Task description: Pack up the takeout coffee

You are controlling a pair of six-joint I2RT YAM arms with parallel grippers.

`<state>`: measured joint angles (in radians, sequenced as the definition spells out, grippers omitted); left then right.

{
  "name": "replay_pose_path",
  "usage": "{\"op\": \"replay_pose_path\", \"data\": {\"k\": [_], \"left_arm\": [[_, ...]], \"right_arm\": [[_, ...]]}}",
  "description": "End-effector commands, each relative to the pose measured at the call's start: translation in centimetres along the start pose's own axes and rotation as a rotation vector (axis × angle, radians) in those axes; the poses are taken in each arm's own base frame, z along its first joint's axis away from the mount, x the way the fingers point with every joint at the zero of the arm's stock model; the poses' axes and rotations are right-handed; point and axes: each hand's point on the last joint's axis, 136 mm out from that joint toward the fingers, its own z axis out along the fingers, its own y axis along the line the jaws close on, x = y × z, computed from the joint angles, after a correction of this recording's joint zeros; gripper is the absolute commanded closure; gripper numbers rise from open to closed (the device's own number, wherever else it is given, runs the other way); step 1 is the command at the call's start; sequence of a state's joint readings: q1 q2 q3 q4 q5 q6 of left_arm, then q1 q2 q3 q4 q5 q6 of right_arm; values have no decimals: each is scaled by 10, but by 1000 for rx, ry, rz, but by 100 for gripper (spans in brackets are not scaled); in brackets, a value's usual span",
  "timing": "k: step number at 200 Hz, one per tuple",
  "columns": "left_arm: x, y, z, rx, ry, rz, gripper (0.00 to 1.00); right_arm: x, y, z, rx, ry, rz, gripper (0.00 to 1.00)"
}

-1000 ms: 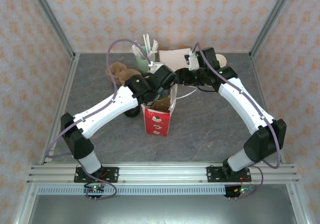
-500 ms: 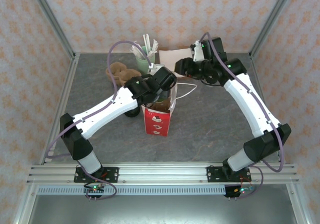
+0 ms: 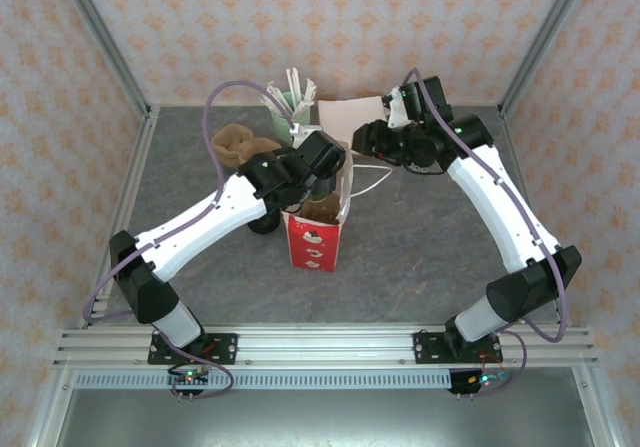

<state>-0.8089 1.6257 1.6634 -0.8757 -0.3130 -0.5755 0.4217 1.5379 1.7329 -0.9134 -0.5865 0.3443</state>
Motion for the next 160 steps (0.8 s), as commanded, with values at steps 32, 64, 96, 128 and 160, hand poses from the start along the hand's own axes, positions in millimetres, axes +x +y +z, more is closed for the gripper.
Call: {"op": "replay_pose_path", "data": {"k": [32,64,96,128,160], "left_arm": [[12,-8,27,3,37,-5,32],[14,-11,35,2,43,-9,32],[16,-11,42,-4,53,-14,32],[19,-9,46,-7,61,-10,33],[20,-7,51,-8,67,-17,32]], "right_arm": [[4,-7,16,-11,40,21,53],[9,-15,26,12,85,26,53],[9,-20,38,28,110,32,53],[2,-23,49,36,118,41,57],[2,-19,55,13,141,36,77]]}}
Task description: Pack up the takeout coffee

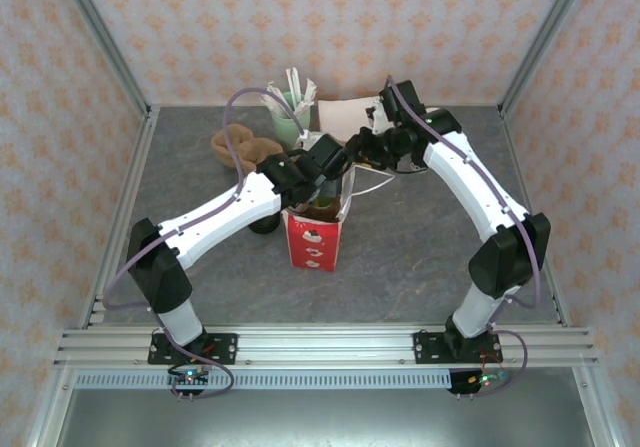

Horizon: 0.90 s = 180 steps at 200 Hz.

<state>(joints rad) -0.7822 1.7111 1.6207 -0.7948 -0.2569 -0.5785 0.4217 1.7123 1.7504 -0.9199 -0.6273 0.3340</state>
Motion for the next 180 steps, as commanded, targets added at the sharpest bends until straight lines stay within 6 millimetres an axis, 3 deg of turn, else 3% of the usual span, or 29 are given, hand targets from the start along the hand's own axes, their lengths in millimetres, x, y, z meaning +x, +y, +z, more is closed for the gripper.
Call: {"op": "replay_pose_path", "data": {"k": [1,14,33,89,130,180], "left_arm": [[0,2,7,-7,0,-17,32],[0,3,9,-11,5,-20,32],[2,4,9,-11,6,-25,32],[20,4,8,42,16,-29,33],[26,4,6,55,14,-14,33],[30,-2,9,65,22,6,33]], "right_arm": [[-5,9,-8,-31,-6,-24,78],[1,10,-7,-52,9,-24,89],[9,12,-11,-82,2,-17,95],[28,17,-21,-113,14,19,95],[47,19,-16,-106,40,31,94],[52,20,-16,-102,35,41,93]]}}
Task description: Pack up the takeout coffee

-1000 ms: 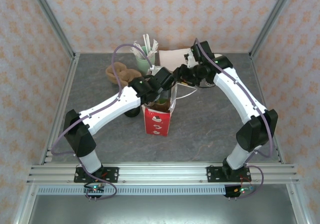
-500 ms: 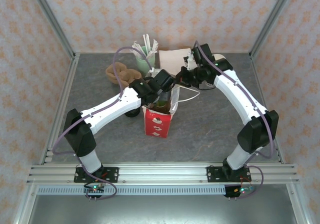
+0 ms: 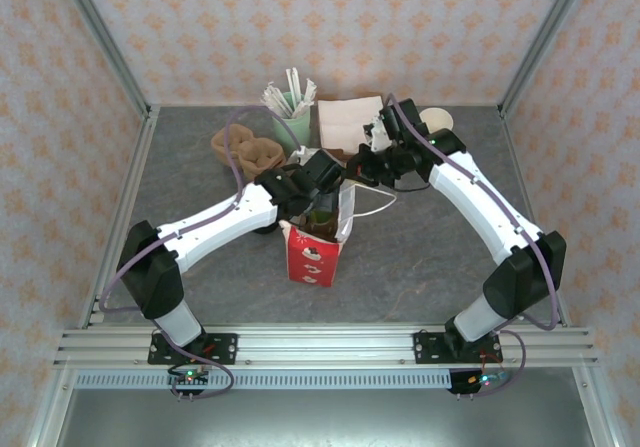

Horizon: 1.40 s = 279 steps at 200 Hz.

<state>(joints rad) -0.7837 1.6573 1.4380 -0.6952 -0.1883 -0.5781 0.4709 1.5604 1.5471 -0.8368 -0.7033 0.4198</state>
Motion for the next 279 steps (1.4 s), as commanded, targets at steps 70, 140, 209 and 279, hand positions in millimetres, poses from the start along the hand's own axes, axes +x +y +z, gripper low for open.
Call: {"op": "replay_pose_path", "data": {"k": [70,140,209,279], "left_arm": [[0,-15,-1,-4,-14,69,33],[10,-11,7,-11,1,62,33],[24,-11,12,1,34,72,33],[32,-9,18,-17,46,75,33]], "right_arm": [[2,4,-9,7,-34,18,91],[-3,8,-11,10,-47,17,90],[-10,9,-10,18,-62,31,90],[-14,11,-6,13,-55,31,90]]}}
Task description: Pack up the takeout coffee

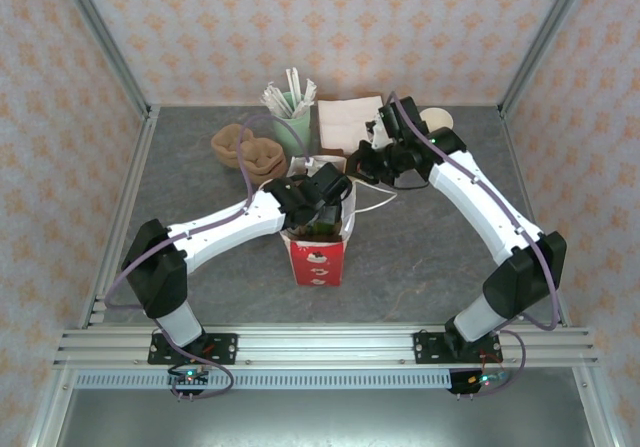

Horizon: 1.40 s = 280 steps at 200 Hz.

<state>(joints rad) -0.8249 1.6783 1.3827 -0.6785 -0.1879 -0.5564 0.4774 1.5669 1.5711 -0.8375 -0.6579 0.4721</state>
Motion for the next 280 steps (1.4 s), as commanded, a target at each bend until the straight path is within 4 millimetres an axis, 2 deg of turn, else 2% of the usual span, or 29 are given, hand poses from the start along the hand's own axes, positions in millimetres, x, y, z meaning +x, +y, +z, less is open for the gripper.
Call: {"op": "replay_pose_path", "data": {"k": [1,145,280], "left_arm": [[3,-2,6,-9,-1,-1,33],[12,2,31,-13,64,-31,33],[19,10,50,-42,124,-44,33]], "right_arm": [[-6,10,-4,-13,-20,-9,90],[16,3,-13,-37,-14,-41,92],[25,0,-14,-45,5,-87,93]]}}
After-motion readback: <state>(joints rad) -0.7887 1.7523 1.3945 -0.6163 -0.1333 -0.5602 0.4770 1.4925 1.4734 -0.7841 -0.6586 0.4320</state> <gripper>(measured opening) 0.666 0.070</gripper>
